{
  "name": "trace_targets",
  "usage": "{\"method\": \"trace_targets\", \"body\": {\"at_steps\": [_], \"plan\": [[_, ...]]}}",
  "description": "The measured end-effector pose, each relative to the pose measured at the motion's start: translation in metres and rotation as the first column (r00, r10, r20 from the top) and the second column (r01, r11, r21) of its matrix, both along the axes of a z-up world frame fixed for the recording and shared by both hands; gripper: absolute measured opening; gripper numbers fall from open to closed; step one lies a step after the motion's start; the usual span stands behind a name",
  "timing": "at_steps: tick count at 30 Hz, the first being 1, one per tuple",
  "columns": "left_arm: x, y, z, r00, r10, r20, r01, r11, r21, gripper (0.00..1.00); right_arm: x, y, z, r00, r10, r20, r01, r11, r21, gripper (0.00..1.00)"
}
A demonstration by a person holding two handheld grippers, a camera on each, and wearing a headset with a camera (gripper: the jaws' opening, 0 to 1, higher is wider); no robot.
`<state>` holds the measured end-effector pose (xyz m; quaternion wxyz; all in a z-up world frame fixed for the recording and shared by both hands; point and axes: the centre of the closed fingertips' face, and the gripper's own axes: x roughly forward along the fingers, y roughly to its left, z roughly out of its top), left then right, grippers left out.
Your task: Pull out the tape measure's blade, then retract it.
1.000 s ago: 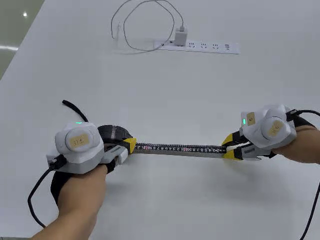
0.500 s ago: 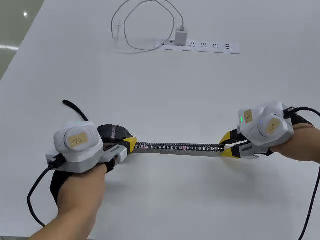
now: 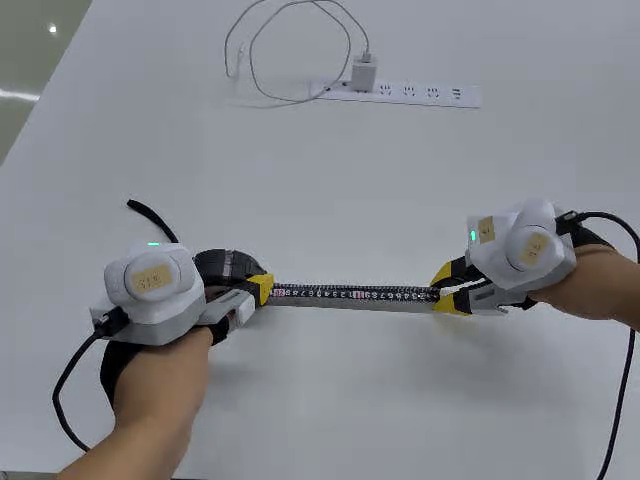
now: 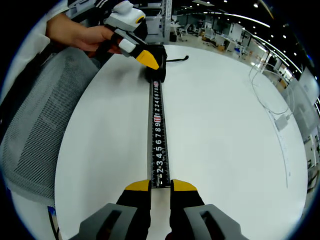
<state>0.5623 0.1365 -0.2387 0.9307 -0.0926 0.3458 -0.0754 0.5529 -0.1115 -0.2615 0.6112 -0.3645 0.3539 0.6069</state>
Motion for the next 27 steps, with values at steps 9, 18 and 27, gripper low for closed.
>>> {"method": "trace_targets", "body": {"at_steps": [9, 18, 27], "plan": [[-0.001, -0.001, 0.001, 1.000, -0.001, 0.000, 0.001, 1.000, -0.006, 0.58, -0.001, 0.005, 0.000, 1.000, 0.005, -0.005, -0.005, 1.000, 0.005, 0.10], [0.000, 0.000, 0.001, 1.000, 0.002, 0.001, -0.002, 1.000, -0.019, 0.58, 0.000, 0.009, 0.000, 1.000, 0.007, -0.007, -0.007, 1.000, 0.012, 0.09], [0.000, 0.000, 0.001, 1.000, 0.000, 0.004, 0.000, 1.000, -0.024, 0.58, 0.003, 0.018, -0.003, 1.000, 0.011, -0.012, -0.011, 1.000, 0.022, 0.10]]}}
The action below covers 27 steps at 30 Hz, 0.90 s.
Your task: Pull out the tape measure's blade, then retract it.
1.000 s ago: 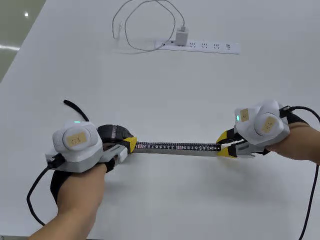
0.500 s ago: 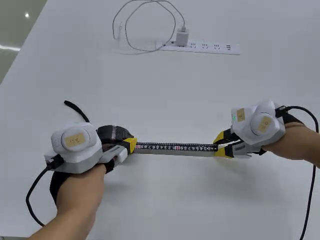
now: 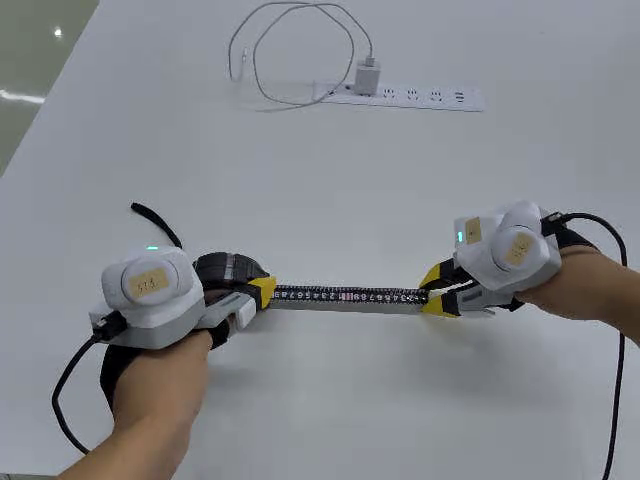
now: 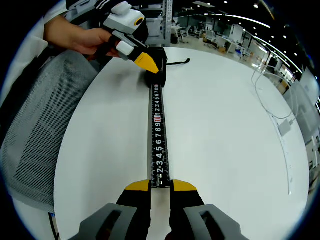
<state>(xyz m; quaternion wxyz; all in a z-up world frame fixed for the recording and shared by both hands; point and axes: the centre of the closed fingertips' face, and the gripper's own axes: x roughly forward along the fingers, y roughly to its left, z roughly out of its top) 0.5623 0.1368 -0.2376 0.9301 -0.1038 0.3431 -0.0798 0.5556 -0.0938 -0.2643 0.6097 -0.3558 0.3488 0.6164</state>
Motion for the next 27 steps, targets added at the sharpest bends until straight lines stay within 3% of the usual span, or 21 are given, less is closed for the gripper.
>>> {"method": "trace_targets", "body": {"at_steps": [27], "plan": [[0.000, 0.001, 0.000, 1.000, 0.004, 0.001, -0.004, 1.000, -0.015, 0.58, 0.002, 0.029, 0.002, 1.000, 0.009, -0.011, -0.009, 0.999, 0.038, 0.10]]}}
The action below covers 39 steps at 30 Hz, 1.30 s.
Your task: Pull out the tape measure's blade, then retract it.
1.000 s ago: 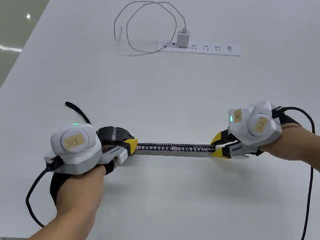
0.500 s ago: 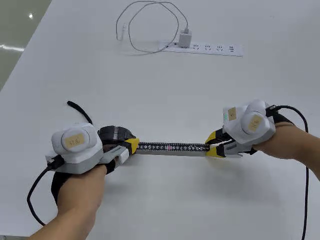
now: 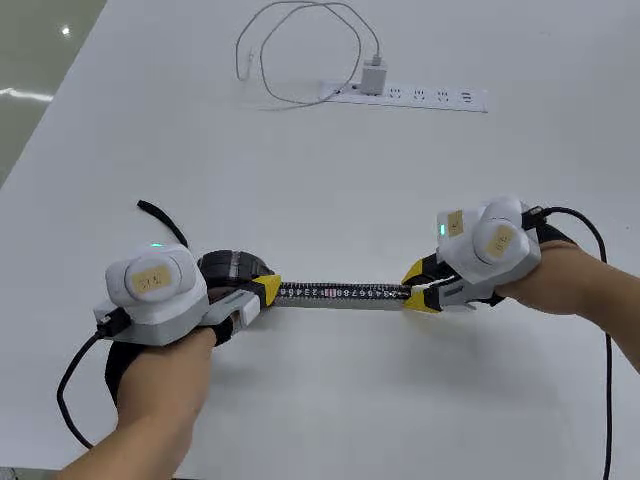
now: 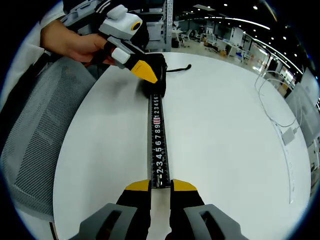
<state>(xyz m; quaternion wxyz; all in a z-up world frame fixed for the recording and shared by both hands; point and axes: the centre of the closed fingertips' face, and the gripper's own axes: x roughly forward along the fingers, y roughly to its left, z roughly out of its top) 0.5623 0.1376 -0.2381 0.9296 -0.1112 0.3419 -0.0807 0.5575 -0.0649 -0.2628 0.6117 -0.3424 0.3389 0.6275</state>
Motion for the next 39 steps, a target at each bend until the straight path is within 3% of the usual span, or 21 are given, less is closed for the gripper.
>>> {"method": "trace_targets", "body": {"at_steps": [39], "plan": [[0.001, 0.001, -0.002, 1.000, 0.006, 0.001, -0.006, 1.000, -0.011, 0.58, 0.002, 0.042, -0.001, 1.000, 0.014, -0.026, -0.013, 0.999, 0.047, 0.09]]}}
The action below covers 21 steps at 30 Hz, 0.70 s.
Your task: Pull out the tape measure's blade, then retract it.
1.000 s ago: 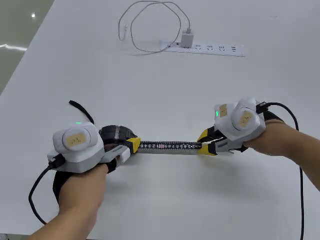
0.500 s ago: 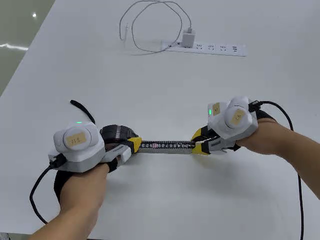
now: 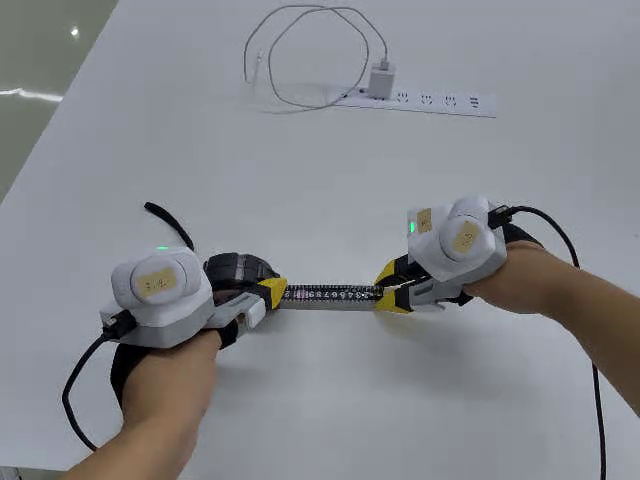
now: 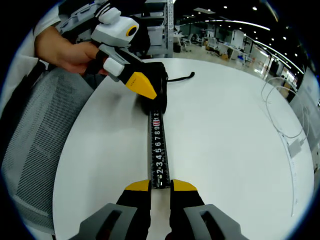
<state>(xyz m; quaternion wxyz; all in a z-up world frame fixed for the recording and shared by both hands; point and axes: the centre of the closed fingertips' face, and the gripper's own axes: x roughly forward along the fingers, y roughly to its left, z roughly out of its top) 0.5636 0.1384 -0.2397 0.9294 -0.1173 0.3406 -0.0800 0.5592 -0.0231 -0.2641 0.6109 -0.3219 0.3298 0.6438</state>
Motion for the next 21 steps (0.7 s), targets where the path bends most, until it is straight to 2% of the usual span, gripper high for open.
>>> {"method": "trace_targets", "body": {"at_steps": [21], "plan": [[0.000, 0.000, 0.000, 1.000, -0.001, -0.001, 0.001, 1.000, -0.012, 0.58, -0.001, 0.018, 0.001, 1.000, 0.001, -0.012, 0.000, 0.999, 0.032, 0.09]]}}
